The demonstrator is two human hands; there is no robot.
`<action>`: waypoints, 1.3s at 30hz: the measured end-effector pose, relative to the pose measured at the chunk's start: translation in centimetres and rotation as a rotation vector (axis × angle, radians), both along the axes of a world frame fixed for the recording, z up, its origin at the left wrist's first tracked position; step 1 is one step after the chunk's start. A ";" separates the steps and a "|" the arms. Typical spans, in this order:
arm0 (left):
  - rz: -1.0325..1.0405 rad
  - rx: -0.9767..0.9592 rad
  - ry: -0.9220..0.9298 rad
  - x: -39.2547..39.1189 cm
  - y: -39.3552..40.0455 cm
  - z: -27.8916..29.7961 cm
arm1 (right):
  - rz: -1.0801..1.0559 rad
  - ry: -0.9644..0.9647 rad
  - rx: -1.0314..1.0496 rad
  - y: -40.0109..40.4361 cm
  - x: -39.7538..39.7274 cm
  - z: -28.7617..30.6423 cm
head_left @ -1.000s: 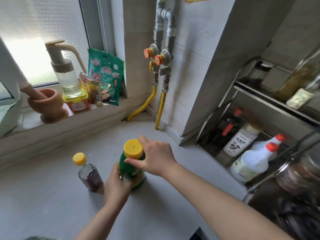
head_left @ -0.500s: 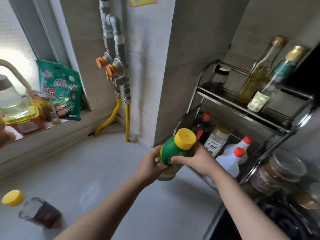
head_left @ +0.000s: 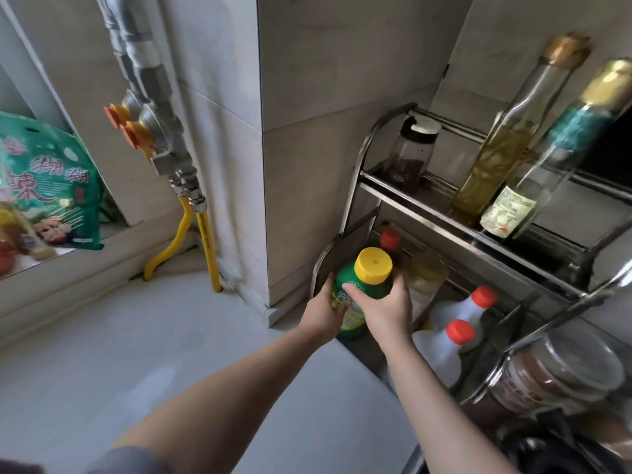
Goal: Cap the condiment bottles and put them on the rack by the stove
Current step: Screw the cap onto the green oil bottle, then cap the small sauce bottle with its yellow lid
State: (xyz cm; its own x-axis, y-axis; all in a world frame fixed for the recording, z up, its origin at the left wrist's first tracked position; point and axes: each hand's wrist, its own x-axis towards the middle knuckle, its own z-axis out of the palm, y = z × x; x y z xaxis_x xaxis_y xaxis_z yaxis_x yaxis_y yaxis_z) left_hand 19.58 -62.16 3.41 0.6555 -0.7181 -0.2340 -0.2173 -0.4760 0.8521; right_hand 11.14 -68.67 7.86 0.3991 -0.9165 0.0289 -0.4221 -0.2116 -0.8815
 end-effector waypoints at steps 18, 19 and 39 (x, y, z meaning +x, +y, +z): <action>0.175 -0.077 -0.117 -0.1 6.9 0.4 | 0.025 0.011 -0.348 3.6 -0.2 -0.2; 0.202 -0.071 -0.117 -0.3 8.9 0.2 | 0.055 -0.025 -0.370 4.7 -0.3 -0.1; 1.162 -0.019 -0.191 -1.1 42.1 -0.5 | 1.526 0.151 -0.578 36.6 14.7 1.9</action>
